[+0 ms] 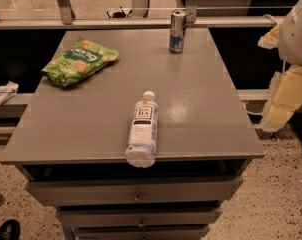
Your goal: Move green rice chip bag near redbull can
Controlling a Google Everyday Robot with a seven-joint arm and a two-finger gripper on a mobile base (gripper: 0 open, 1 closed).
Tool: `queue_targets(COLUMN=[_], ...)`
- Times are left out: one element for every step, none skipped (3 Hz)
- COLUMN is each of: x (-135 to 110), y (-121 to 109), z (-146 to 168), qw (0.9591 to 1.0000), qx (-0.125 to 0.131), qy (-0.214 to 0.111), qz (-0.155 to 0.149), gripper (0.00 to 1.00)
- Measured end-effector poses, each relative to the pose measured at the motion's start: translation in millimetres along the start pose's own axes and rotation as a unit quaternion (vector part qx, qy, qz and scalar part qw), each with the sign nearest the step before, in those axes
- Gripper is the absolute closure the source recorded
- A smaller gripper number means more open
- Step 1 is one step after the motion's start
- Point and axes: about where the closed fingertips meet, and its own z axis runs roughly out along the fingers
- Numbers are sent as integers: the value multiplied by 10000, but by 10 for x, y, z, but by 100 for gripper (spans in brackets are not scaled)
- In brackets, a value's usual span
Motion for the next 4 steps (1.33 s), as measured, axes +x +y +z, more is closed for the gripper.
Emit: queue_targets(x=[-8,-143,-561,-1119], y=[-2,-26,-107,-224], z=[-5,65,238,401], qw=[10000,9995,9943,9833], qx=[13,6,-8,-45], qy=[-13,-329,-1066,-1809], qz=[-3,-9,-76,-199], gripper=[0,0,0,0])
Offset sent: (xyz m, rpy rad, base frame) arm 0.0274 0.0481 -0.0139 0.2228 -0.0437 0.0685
